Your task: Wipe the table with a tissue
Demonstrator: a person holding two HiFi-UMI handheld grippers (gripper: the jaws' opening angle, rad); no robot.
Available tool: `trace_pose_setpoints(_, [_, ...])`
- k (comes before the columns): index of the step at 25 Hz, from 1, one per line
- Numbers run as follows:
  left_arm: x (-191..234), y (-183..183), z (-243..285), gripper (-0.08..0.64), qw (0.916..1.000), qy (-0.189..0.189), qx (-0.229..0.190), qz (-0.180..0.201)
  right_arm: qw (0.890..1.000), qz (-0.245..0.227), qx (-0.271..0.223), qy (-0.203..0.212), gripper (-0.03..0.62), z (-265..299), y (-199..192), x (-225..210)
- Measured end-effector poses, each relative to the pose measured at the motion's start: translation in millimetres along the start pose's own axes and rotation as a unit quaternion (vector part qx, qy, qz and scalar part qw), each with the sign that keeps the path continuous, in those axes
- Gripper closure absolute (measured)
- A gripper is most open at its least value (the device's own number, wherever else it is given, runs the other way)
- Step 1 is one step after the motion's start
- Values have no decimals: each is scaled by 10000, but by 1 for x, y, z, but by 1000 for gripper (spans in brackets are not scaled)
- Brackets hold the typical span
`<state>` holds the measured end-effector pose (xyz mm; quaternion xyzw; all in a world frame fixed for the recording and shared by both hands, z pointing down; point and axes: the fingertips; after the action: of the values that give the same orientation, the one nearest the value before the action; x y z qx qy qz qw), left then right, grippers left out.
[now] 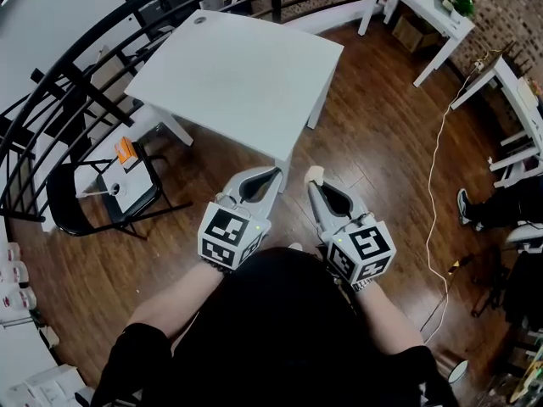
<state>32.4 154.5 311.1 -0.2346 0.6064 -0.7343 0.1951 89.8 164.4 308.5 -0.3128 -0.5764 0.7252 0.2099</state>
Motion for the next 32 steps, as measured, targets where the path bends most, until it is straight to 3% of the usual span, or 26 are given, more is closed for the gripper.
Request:
trace_pose_setpoints(11, [-11,0,13,549,9995,312,-20,-2,9996,-41,63,269,578,-13,-3,-16])
trace_pose_setpoints(18, [-7,-4,22,548,9995,303,18,-20,9997,-29,100,243,578,-10,-6,-25])
trace_pose_setpoints(32, [56,-25,72,549,9994,87,191,-283,9987,-23,511,34,578,63,-18,-61])
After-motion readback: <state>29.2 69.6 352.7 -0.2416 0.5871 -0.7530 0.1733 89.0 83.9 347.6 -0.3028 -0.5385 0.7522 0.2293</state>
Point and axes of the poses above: the fingertips, and each gripper's own axes: z forward along the fingers, x to its left, y out of its top, and after that the axes turned 8 degrees about -x, right-handed
